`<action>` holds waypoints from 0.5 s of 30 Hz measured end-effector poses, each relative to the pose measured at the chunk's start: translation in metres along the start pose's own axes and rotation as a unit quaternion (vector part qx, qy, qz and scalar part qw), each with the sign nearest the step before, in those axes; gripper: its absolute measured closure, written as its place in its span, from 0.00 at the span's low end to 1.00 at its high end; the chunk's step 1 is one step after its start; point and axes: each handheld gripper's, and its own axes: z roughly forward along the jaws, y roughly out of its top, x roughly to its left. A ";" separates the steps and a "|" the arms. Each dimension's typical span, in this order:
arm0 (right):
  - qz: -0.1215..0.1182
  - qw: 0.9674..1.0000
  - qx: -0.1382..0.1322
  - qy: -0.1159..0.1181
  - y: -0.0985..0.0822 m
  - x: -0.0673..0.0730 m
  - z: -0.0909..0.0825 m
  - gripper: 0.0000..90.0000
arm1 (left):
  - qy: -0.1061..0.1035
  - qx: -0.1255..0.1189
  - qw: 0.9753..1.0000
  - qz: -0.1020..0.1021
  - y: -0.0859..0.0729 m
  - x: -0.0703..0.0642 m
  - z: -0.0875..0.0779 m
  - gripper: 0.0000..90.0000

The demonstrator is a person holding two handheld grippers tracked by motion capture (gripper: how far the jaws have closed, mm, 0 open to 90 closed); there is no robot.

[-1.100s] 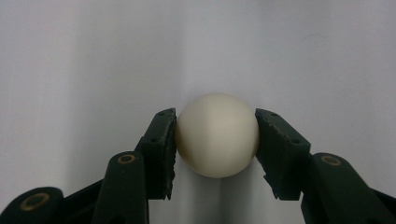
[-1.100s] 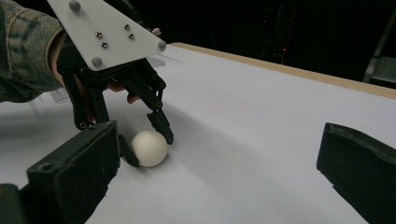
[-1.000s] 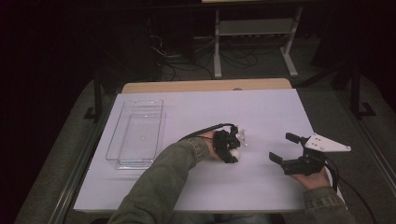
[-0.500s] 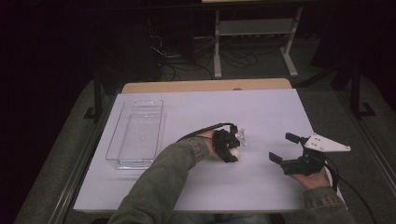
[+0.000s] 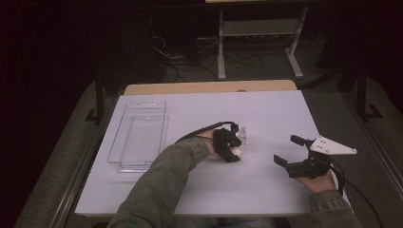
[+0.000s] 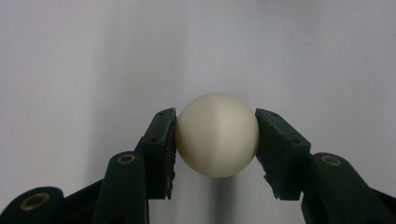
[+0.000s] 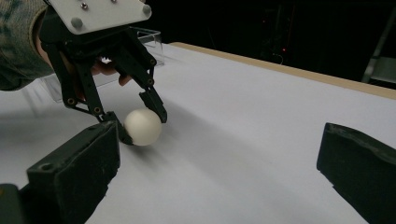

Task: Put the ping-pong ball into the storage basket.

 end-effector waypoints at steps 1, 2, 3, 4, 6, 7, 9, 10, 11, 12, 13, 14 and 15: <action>0.000 1.000 0.000 0.000 0.000 0.000 0.000 0.00 | 0.000 0.000 1.000 0.001 0.000 0.000 0.000 0.56; -0.001 1.000 -0.001 0.000 0.000 0.000 0.000 0.00 | 0.000 0.000 1.000 0.000 0.000 -0.001 -0.001 0.56; -0.001 1.000 -0.001 0.000 0.000 0.000 0.000 0.00 | 0.000 0.001 1.000 0.000 0.000 -0.001 -0.002 0.56; 0.000 1.000 -0.001 0.000 0.000 0.000 0.000 0.00 | 0.000 -0.001 1.000 -0.001 0.000 -0.001 -0.002 0.56; 0.001 1.000 -0.001 0.000 0.000 0.000 0.000 0.00 | 0.002 0.001 1.000 0.000 0.000 -0.001 -0.004 0.56; 0.001 1.000 -0.001 0.001 0.000 0.000 0.000 0.00 | 0.003 0.002 1.000 0.001 0.000 -0.001 -0.006 0.56; -0.001 1.000 -0.001 0.001 0.000 0.000 0.000 0.00 | 0.004 0.002 1.000 0.000 0.000 -0.002 -0.008 0.56; -0.001 1.000 -0.001 0.001 0.000 0.000 0.000 0.00 | 0.007 0.004 1.000 0.001 0.000 -0.003 -0.011 0.56; -0.001 1.000 -0.001 0.001 0.000 0.000 0.000 0.00 | 0.007 0.003 1.000 0.001 0.000 -0.003 -0.012 0.56; 0.001 1.000 0.000 0.001 0.000 0.000 0.000 0.00 | 0.007 0.005 1.000 0.001 0.000 -0.004 -0.015 0.56; 0.002 1.000 0.000 0.001 0.000 0.000 0.000 0.00 | 0.008 0.003 1.000 0.002 -0.001 -0.005 -0.018 0.56; 0.002 1.000 0.000 0.001 0.000 0.000 0.000 0.00 | 0.010 0.001 1.000 0.003 -0.001 -0.006 -0.021 0.56; 0.002 1.000 0.000 0.001 0.000 0.000 0.000 0.00 | 0.012 0.001 1.000 0.003 -0.001 -0.006 -0.025 0.56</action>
